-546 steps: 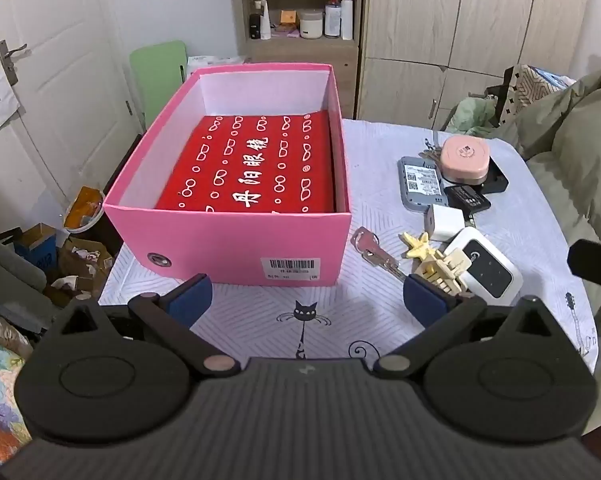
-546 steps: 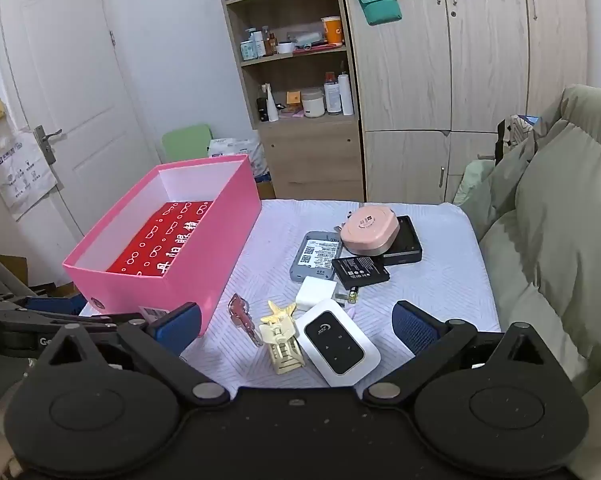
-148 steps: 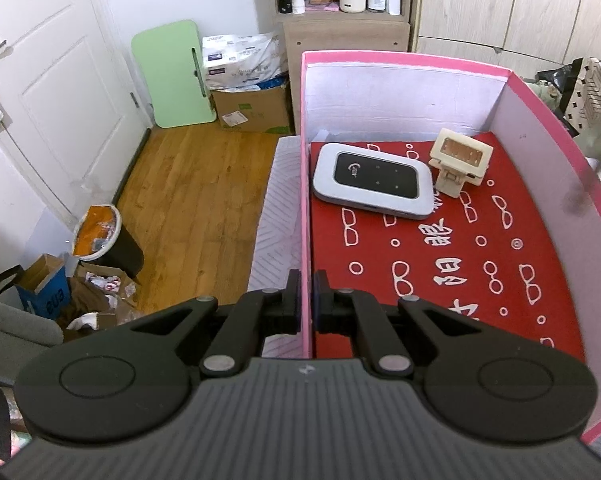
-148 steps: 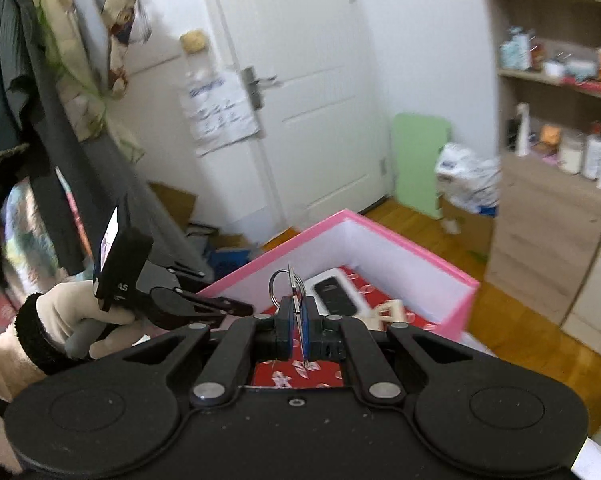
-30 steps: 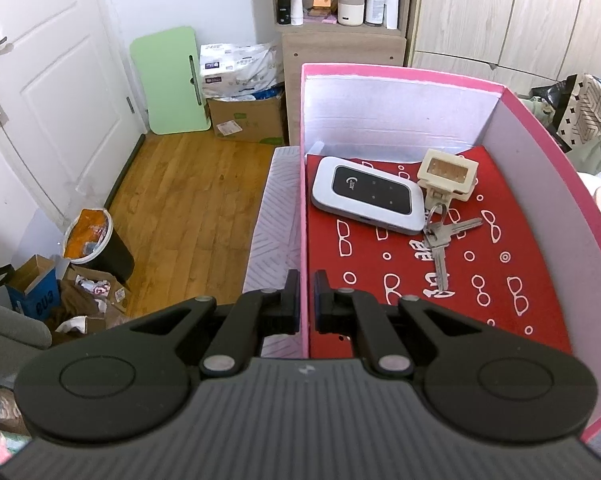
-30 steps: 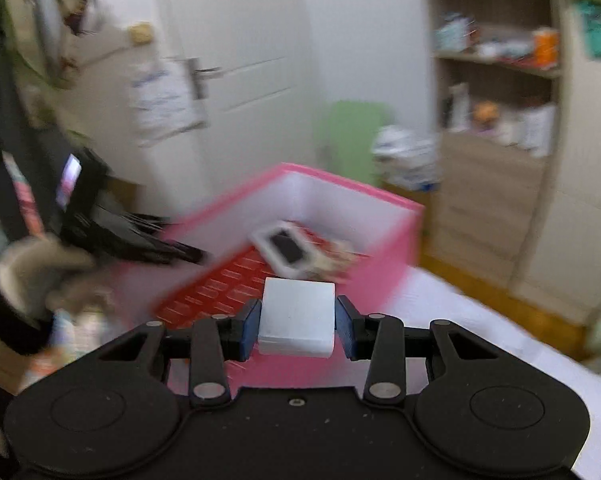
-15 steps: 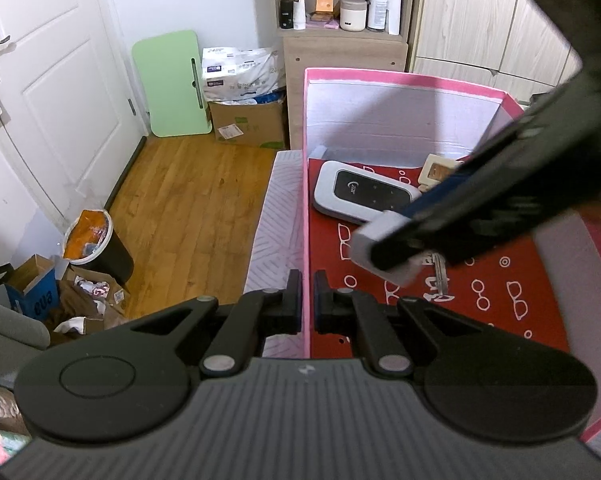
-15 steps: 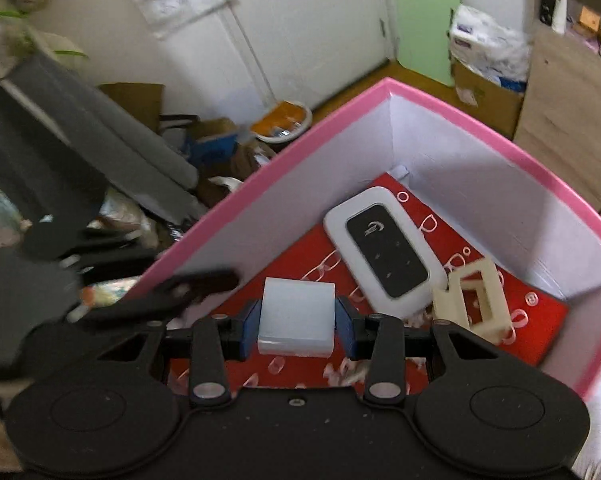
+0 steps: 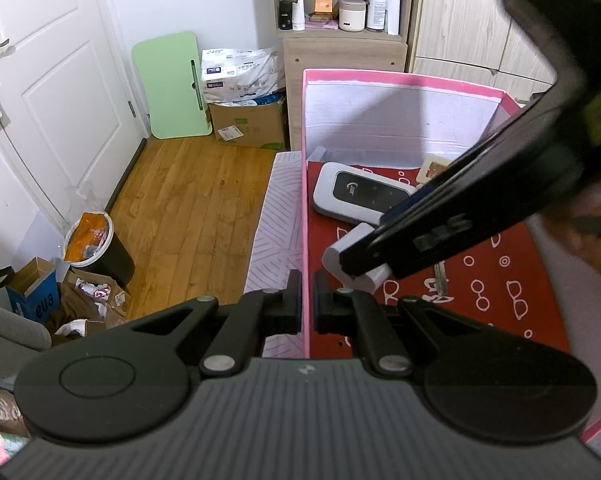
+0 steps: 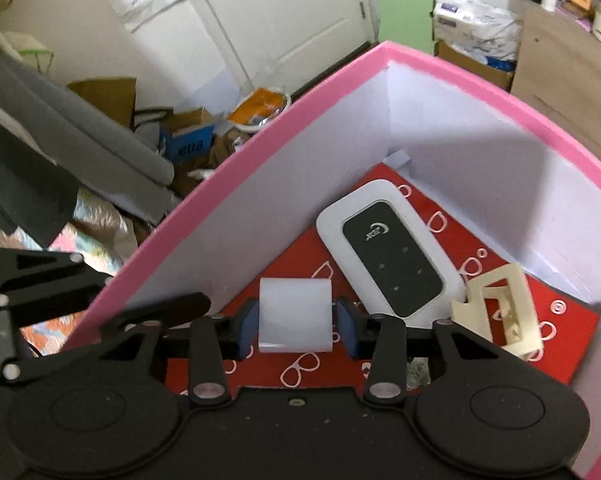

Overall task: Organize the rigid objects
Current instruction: 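Carry the white charger into the box and open the right tool, then move the right tool toward the yellow star on the table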

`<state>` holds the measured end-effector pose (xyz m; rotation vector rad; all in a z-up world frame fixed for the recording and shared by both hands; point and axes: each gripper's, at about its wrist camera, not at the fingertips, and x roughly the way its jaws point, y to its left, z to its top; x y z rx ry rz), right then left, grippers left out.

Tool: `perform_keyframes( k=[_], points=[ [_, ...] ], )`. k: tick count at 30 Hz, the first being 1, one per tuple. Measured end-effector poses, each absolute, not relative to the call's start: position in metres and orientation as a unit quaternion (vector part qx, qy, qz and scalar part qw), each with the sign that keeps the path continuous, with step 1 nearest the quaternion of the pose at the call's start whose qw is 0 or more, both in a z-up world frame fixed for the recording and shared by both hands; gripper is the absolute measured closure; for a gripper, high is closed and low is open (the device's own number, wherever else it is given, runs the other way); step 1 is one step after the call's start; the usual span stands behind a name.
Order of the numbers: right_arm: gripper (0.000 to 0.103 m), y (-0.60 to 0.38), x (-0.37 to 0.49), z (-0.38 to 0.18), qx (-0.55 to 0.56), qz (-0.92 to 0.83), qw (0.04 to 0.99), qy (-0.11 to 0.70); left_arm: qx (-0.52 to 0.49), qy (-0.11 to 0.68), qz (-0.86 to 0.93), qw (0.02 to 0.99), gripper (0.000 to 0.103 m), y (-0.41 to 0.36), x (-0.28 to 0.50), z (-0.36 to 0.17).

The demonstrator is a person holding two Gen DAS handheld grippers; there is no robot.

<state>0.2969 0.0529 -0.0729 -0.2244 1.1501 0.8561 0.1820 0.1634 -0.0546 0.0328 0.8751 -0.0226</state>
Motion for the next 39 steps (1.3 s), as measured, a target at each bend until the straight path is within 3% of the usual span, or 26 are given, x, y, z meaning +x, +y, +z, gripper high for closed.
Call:
perform_keyframes(
  k=[3,18,30,39],
  points=[
    [0.048,0.043,0.285,-0.056,-0.112,0.421,0.751,0.496,0.019,0.424,-0.011,0.905,0.098,0.163,0.182,-0.055],
    [0.045,-0.084,0.213,0.017,-0.069,0.434,0.832,0.338,0.014,0.421,-0.003,0.907,0.098,0.163,0.181,-0.055],
    [0.044,-0.168,0.171,-0.008,-0.073,0.363,0.855,0.363,0.024,0.429,0.003,0.903,0.098,0.161,0.184,-0.055],
    [0.044,-0.212,0.136,-0.049,-0.058,0.32,0.843,0.429,0.024,0.427,0.008,0.904,0.098,0.159,0.182,-0.055]
  ],
)
